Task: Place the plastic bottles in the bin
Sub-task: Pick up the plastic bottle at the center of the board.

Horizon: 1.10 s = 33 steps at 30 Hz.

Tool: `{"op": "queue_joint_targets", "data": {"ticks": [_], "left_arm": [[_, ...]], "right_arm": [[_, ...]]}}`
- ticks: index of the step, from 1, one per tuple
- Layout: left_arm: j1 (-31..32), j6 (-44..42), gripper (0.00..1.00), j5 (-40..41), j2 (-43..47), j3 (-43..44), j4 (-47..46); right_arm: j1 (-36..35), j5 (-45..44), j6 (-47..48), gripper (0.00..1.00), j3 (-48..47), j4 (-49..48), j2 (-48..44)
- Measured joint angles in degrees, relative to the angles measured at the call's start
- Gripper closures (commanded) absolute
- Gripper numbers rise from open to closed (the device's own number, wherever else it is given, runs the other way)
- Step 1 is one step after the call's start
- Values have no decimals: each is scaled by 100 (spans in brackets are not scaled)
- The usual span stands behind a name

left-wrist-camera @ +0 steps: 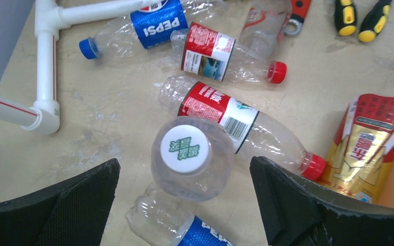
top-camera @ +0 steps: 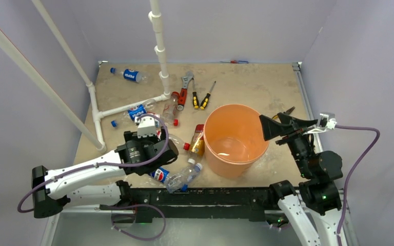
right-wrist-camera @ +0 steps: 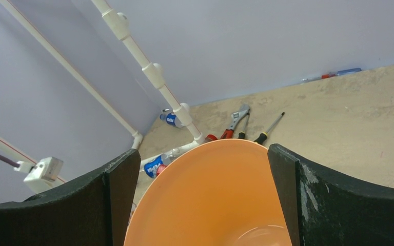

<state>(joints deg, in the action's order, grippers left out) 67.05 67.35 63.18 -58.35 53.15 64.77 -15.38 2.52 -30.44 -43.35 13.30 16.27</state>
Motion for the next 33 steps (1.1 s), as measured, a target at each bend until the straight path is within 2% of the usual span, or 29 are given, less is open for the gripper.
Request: {"op": "queue_joint_targets", "data": {"ticks": [5, 7, 15, 22, 33], "left_arm": [[-765, -627, 3, -610, 223, -527, -791], [-881, -778, 3, -800, 214, -632, -984], [-892, -931, 4, -1213, -129, -846, -1495], [-892, -719, 5, -1340, -131, -1180, -1615], [-892, -210, 15, -1344, -76, -1591, -1847]], "right_arm": [[0, 2, 2, 2, 0, 7, -7], [0, 2, 4, 2, 0, 33, -13], [0, 4, 0, 2, 0, 101, -35], [0, 7, -20, 2, 2, 98, -63], [0, 7, -63, 2, 61, 107, -136]]}}
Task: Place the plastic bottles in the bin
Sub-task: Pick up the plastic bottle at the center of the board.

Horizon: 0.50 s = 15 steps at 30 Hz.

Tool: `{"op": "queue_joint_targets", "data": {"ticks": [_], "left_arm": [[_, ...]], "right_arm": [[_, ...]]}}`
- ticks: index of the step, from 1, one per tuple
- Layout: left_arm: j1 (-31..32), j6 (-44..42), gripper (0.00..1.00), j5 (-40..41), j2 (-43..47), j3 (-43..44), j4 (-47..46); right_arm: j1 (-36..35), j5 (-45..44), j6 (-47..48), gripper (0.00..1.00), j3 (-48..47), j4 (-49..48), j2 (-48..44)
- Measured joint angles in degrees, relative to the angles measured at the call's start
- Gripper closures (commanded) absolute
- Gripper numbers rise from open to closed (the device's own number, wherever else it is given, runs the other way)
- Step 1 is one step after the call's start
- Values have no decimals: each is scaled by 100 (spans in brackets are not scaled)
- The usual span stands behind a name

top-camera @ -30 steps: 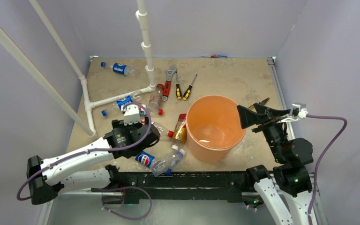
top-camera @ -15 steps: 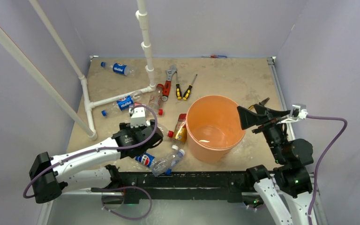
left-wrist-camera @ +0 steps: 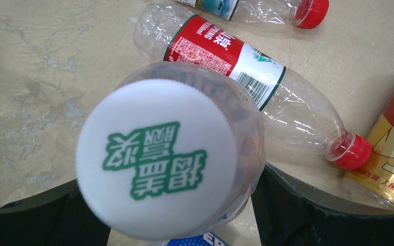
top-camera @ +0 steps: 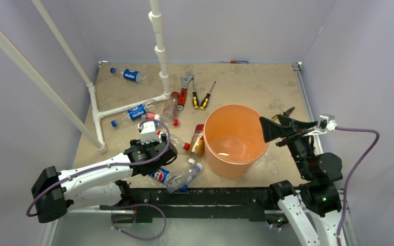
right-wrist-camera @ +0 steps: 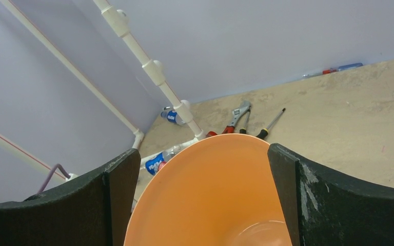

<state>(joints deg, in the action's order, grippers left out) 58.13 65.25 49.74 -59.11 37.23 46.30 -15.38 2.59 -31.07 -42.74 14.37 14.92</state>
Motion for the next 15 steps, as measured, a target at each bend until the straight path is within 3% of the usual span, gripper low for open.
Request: {"op": "queue_joint_targets", "data": {"ticks": [15], "left_arm": [[0, 35, 35, 260, 195, -26, -210]], "right_arm": [[0, 17, 2, 2, 0, 2, 0]]}}
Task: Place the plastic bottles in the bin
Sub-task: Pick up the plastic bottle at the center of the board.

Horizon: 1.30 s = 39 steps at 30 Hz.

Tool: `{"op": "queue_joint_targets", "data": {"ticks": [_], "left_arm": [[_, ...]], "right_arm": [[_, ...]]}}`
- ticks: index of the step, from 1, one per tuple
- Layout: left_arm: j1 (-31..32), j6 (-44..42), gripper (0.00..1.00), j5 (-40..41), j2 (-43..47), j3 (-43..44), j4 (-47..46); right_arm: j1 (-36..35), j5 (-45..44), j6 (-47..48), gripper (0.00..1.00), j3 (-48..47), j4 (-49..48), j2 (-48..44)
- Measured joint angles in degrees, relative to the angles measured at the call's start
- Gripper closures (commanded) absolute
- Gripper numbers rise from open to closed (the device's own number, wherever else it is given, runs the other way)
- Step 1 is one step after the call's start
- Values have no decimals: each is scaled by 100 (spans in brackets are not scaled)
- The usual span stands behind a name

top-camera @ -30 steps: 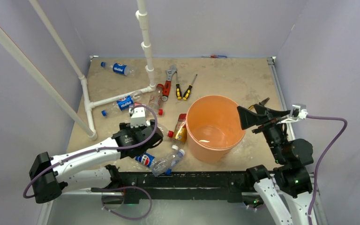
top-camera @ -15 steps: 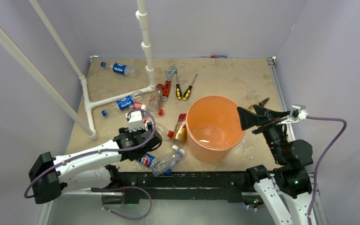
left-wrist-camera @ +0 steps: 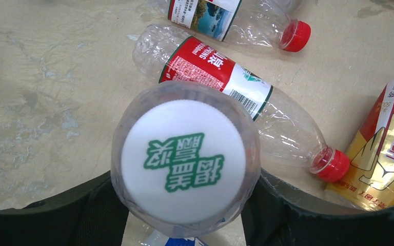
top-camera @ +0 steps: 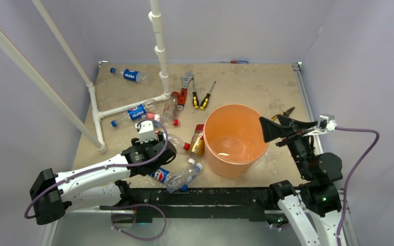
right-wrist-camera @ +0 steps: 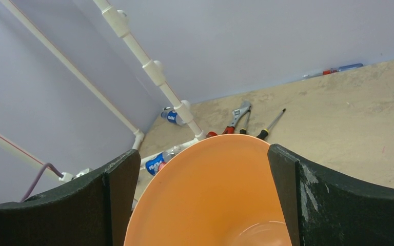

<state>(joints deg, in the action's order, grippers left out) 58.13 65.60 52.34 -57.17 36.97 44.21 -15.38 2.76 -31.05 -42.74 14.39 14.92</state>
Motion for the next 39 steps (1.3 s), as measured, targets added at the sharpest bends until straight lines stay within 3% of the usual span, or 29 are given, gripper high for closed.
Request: {"op": "queue_joint_targets", "data": {"ticks": [3, 6, 13, 22, 27, 33, 39], "left_arm": [[0, -35, 51, 13, -20, -13, -52], [0, -96, 60, 13, -20, -13, -122], [0, -240, 63, 20, 323, 114, 81], [0, -1545, 62, -262, 949, 1709, 166], [0, -2859, 61, -1394, 1475, 1961, -632], [0, -3748, 59, -3126, 1853, 1961, -1257], [0, -4210, 58, -4264, 1652, 2142, -1270]], "right_arm": [[0, 0, 0, 2, 0, 9, 0], [0, 0, 0, 2, -7, 35, 2], [0, 2, 2, 1, -114, 70, 22], [0, 402, -4, 3, -634, -258, 525], [0, 1762, -186, 5, -1040, -1128, 1416], [-17, 3427, -796, 9, -1353, -2256, 2728], [-632, 3788, -831, 9, -1993, -2404, 3832]]}}
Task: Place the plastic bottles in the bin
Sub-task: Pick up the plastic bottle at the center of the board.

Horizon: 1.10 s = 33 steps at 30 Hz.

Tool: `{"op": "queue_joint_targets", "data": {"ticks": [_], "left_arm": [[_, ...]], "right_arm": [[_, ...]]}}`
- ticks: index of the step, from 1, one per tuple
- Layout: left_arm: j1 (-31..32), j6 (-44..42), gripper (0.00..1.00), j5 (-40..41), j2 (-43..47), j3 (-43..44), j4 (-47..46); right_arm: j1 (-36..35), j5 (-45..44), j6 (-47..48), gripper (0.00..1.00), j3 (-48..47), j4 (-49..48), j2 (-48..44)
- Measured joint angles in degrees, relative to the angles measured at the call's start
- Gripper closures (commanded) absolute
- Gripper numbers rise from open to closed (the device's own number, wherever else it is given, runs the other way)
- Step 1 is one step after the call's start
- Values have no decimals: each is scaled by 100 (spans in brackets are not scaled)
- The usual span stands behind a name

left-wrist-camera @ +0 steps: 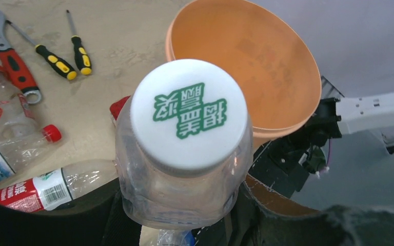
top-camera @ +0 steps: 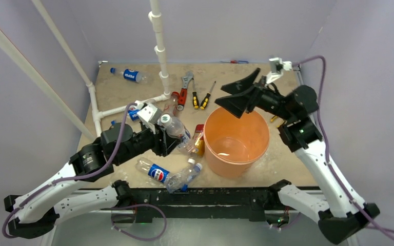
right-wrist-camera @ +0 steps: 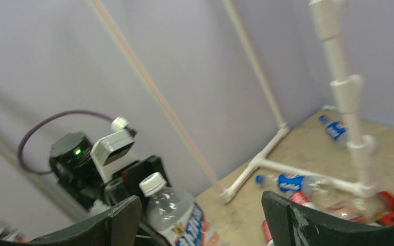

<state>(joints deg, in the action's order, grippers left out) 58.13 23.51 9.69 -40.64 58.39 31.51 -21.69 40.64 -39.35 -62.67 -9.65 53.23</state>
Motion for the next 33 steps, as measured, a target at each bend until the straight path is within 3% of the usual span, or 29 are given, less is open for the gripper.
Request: {"op": "queue_joint_targets", "data": {"ticks": [8, 20, 33], "left_arm": [[0, -334, 55, -1047, -116, 378, 348], [0, -540, 54, -1687, -61, 420, 463], [0, -616, 54, -1711, -81, 417, 470]], "right_arm": [[-1513, -332, 682, 13, -737, 387, 887], [-2553, -595, 1064, 19, -848, 391, 1276], [-3366, -1257, 1515, 28, -1220, 608, 1576]]}}
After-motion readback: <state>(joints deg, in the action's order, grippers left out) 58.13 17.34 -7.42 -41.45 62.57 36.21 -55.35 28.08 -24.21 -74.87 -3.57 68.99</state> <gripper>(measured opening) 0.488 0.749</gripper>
